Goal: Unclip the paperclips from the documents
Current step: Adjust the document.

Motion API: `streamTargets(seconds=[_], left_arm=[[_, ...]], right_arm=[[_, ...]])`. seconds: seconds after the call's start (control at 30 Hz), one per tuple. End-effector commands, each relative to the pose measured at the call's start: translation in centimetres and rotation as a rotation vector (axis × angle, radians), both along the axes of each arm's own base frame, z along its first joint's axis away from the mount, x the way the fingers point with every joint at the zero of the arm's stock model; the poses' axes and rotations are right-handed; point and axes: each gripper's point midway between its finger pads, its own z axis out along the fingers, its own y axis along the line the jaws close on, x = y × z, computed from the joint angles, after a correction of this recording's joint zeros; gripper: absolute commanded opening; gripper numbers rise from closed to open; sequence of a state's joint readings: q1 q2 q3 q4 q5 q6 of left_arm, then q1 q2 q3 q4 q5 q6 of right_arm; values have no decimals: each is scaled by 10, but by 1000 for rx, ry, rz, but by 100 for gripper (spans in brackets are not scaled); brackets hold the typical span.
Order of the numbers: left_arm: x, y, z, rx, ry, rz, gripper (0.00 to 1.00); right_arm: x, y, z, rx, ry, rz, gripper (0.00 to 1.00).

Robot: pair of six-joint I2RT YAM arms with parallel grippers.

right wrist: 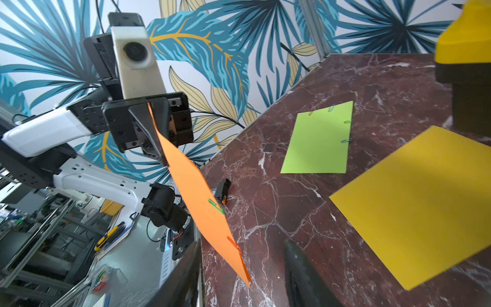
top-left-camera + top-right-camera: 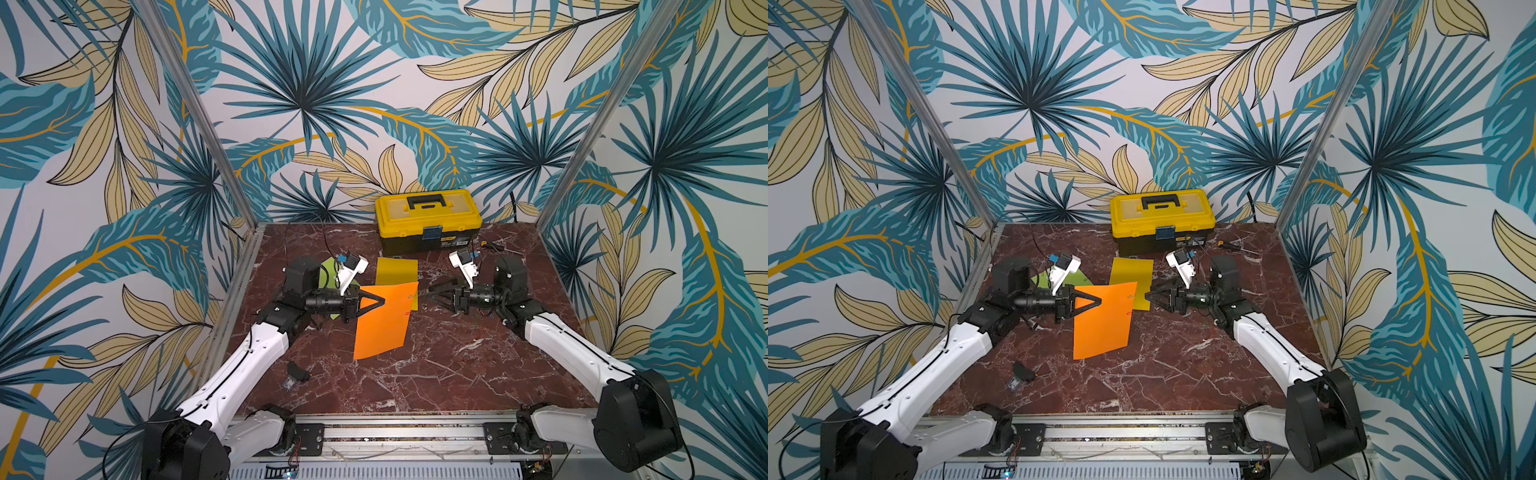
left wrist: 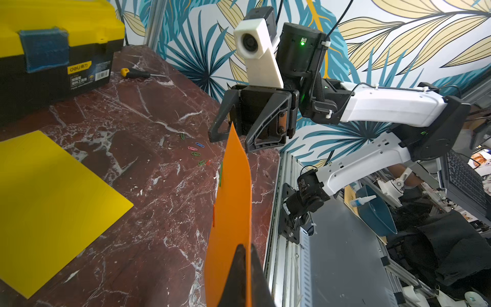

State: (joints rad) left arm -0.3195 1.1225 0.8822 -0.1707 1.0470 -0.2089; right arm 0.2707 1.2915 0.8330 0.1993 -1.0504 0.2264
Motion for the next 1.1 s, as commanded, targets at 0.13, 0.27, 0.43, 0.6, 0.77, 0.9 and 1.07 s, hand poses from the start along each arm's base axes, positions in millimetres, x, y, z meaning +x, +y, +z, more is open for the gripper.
streamTargets(seconds=[0.13,0.27,0.43,0.6,0.77,0.9,1.07], left_arm=[[-5,4,12,-58,-39,-42,0],[-7,5,11,-66,-30,-63,0],[-8,7,11,-73,-27,-76,0],[-8,7,8,-78,-8,-91,0],[-7,7,4,-77,3,-98,0],[-5,7,4,-77,1,-96,0],[-3,8,5,-78,0,-97,0]], right_arm=[[-9,19,22,29,-72,142,52],[-10,30,24,30,-74,192,52],[-10,43,19,20,-64,240,53],[-10,53,28,48,-78,271,53],[-17,61,36,69,-76,320,50],[-22,64,36,73,-60,349,43],[-27,65,31,61,-34,369,33]])
